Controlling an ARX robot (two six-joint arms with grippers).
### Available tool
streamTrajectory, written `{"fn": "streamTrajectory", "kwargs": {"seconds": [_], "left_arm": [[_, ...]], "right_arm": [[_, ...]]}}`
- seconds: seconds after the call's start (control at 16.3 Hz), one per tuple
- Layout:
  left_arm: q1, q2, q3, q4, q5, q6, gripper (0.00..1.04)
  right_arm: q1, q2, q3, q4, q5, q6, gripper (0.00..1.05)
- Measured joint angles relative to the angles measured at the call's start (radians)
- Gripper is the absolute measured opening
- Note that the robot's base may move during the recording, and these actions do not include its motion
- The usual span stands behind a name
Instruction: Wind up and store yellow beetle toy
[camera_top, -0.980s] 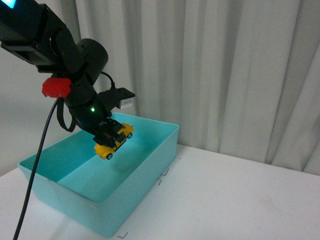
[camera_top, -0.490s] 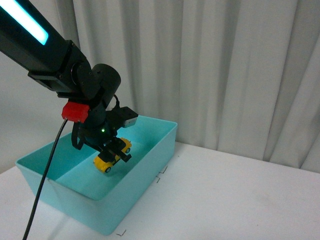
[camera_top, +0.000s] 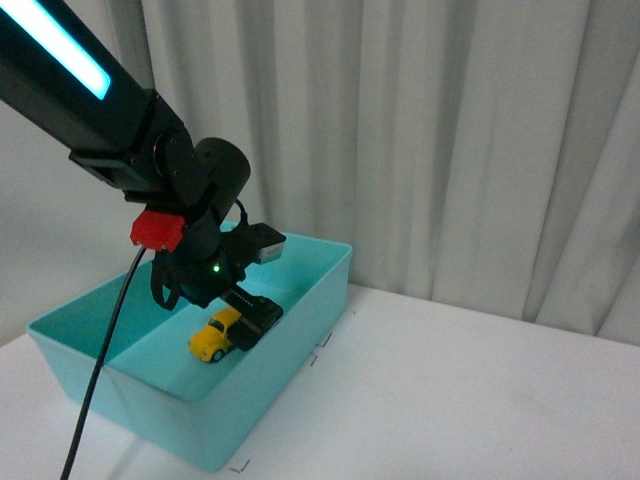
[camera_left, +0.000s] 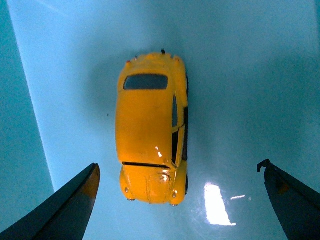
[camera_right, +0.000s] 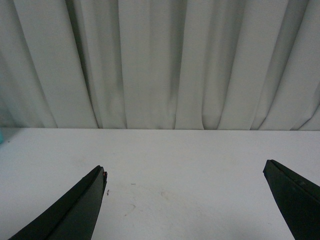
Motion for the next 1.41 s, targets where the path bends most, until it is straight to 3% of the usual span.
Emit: {"fn": "streamTrajectory", "kwargs": {"seconds": [0.37, 0.49, 0.55, 0.67, 0.86, 0.92, 1.16, 1.29, 1.41], "left_arm": [[0.113, -0.406, -0.107, 0.144, 0.296, -0.027, 0.98], [0.121, -0.587, -0.423, 0.676, 0.305, -0.194, 0.79], [0.114, -0.746, -0.612, 0.835, 0.308, -0.291, 0.67], [0.085, -1.035, -0.823, 0.945, 0.290, -0.375, 0.43], [0.030, -1.138, -1.052, 0.983, 0.235, -0.407, 0.05], [0.016, -1.170, -1.106, 0.988, 0.221, -0.415, 0.02], [-0.037, -1.329, -1.232, 0.990, 0.166, -0.415, 0.02], [-0.107, -1.397, -1.274, 0.972, 0.109, -0.417, 0.02], [-0.103, -1.565, -1.349, 0.878, 0.099, -0.417, 0.02]], "right_arm": [[0.000, 0.000, 0.000, 0.000, 0.000, 0.000, 0.98], [0.000, 0.000, 0.000, 0.000, 0.000, 0.000, 0.98], [0.000, 0.000, 0.000, 0.000, 0.000, 0.000, 0.98], [0.000, 0.000, 0.000, 0.000, 0.000, 0.000, 0.98], [0.000, 0.000, 0.000, 0.000, 0.000, 0.000, 0.98], [0.000, 0.000, 0.000, 0.000, 0.000, 0.000, 0.98], [0.000, 0.000, 0.000, 0.000, 0.000, 0.000, 0.98], [0.000, 0.000, 0.000, 0.000, 0.000, 0.000, 0.98], [0.000, 0.000, 0.000, 0.000, 0.000, 0.000, 0.98]]}}
